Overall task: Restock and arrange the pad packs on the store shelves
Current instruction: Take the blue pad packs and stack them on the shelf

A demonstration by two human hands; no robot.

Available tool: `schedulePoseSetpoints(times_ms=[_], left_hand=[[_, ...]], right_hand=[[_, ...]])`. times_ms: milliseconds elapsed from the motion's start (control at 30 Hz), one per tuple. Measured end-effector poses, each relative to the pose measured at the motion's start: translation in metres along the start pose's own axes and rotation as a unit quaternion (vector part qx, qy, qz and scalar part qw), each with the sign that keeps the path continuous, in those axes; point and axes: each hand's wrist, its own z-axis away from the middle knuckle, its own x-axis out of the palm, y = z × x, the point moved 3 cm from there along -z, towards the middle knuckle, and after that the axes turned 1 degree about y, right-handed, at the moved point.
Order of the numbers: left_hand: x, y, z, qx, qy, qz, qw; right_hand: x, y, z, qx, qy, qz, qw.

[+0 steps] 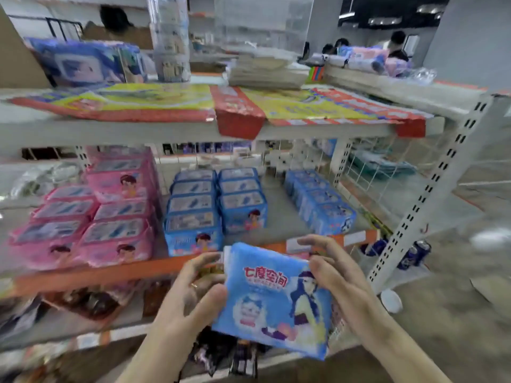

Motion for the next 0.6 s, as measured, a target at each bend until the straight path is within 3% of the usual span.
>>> schedulePoseSetpoints(times_ms=[67,233,467,600], left_hand=[[-0.006,-0.017,0.016,-0.027,-0.044,0.002,0.999],[-0.007,-0.025,0.024,-0.047,-0.070,0.009,0.996],[0.009,-0.029,0.014,-0.017,0.019,-0.022,0.999],[0.042,-0.036,-0.001,-0.023,0.059,-0.033,0.997]], right_hand=[[0.003,0.009,0.005,0.019,-0.012,0.028,0.999],[0.013,0.014,0.001,0.051,-0.046,0.056,0.996],[-0.015,0.037,-0.014,0.083,-0.087,0.123,0.985],[-0.054,0.056,-0.016,0.110,-0.097,0.101,0.984]])
